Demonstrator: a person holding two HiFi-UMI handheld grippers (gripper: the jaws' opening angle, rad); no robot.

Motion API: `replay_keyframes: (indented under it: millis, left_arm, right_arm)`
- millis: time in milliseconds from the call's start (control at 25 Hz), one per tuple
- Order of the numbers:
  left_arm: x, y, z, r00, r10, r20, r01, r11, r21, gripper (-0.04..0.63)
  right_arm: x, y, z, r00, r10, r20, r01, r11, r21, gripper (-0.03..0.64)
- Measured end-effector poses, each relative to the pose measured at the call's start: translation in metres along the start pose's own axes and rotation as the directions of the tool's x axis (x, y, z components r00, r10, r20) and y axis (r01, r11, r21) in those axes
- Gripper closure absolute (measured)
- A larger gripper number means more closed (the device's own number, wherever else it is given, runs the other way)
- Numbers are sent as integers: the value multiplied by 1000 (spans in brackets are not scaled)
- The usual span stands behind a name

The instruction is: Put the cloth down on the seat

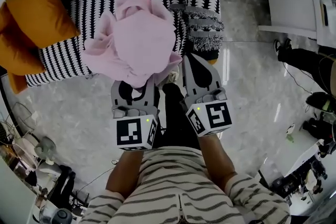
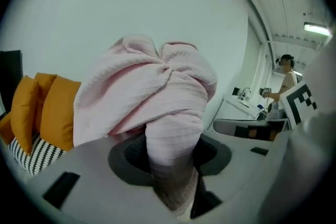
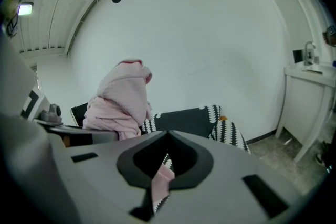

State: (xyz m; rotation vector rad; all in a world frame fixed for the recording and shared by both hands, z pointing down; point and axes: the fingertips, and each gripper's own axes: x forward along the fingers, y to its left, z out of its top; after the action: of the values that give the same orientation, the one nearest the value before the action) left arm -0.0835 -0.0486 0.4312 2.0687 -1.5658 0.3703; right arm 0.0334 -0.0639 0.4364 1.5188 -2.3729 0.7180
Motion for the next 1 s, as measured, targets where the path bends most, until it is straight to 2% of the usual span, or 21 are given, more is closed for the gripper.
replay_keyframes:
  millis: [480, 1000]
  left_arm:
    - [19, 3, -36, 999, 0, -41, 0, 1000, 2, 417]
    - [45, 7, -78, 994, 5, -110, -7, 1000, -15, 417]
  right_arm:
    - [9, -6, -34, 998, -1, -58, 1, 1000, -6, 604]
    - [26, -22, -79, 992, -5, -126, 9, 1000, 29, 604]
